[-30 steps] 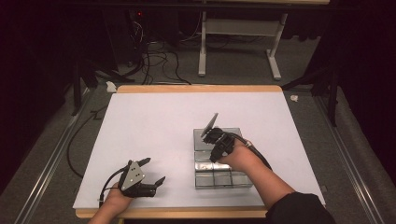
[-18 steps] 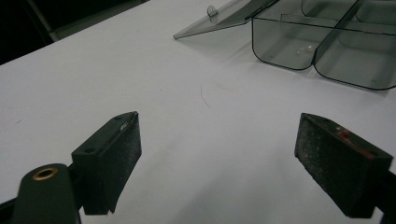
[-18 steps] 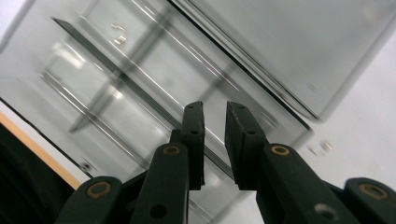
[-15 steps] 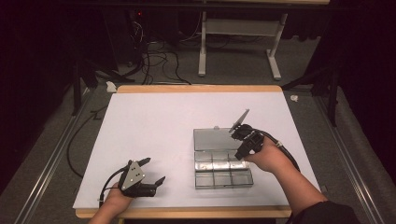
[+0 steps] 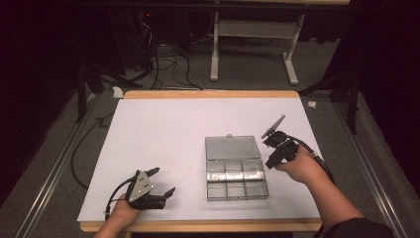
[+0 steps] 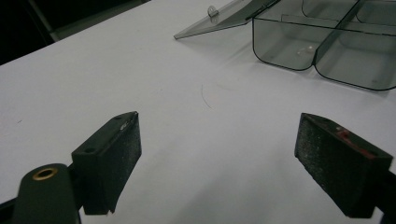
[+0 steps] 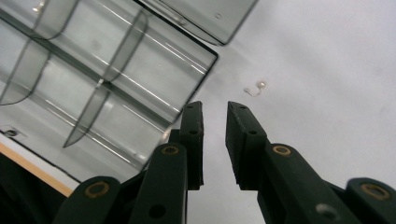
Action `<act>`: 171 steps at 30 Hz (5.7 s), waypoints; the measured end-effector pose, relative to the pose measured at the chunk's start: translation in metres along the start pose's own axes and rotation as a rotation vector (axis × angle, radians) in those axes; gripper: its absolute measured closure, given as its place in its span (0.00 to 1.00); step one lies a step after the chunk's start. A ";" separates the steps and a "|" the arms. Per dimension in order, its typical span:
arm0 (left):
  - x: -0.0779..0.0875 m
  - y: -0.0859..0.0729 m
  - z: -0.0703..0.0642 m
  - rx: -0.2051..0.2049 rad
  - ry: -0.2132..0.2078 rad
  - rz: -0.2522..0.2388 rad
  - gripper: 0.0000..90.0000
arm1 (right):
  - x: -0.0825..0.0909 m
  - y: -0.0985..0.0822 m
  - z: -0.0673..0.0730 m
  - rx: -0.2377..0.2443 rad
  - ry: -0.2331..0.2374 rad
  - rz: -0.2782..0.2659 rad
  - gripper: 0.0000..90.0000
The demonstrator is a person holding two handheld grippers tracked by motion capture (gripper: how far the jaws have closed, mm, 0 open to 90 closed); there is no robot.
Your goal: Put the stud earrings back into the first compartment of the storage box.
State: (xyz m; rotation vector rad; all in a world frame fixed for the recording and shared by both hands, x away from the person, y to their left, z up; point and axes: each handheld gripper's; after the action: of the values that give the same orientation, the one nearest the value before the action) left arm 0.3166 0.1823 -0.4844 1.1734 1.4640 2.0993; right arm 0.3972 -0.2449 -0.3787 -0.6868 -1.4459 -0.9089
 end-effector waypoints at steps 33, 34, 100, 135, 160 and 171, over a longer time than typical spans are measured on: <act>0.001 0.000 0.001 0.001 -0.002 -0.006 0.17 | -0.062 0.021 -0.034 -0.100 -0.033 0.086 0.83; 0.001 0.000 0.001 0.000 -0.002 -0.005 0.17 | -0.062 0.021 -0.034 -0.099 -0.036 0.086 0.85; 0.000 0.000 0.001 0.001 -0.004 0.004 0.17 | -0.014 0.034 0.032 0.088 0.034 0.026 0.96; 0.000 0.000 0.000 -0.001 -0.008 0.004 0.17 | -0.054 0.085 0.120 0.281 0.092 0.060 0.96; 0.000 0.000 0.001 -0.001 -0.008 0.004 0.17 | -0.039 0.079 0.107 0.270 0.074 0.028 0.91; 0.000 0.000 0.001 0.001 -0.003 0.003 0.17 | -0.018 0.040 0.060 0.149 0.041 -0.003 0.86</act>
State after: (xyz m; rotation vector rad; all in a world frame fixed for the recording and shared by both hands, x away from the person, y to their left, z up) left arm 0.3172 0.1824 -0.4843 1.1797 1.4632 2.0978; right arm 0.4014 -0.1711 -0.3891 -0.5529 -1.4619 -0.8040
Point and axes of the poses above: each handheld gripper's, and its own axes: x roughly backward along the jaws, y roughly out of its top, z roughly to its left, and after that the axes turned 1 degree about x, right-handed
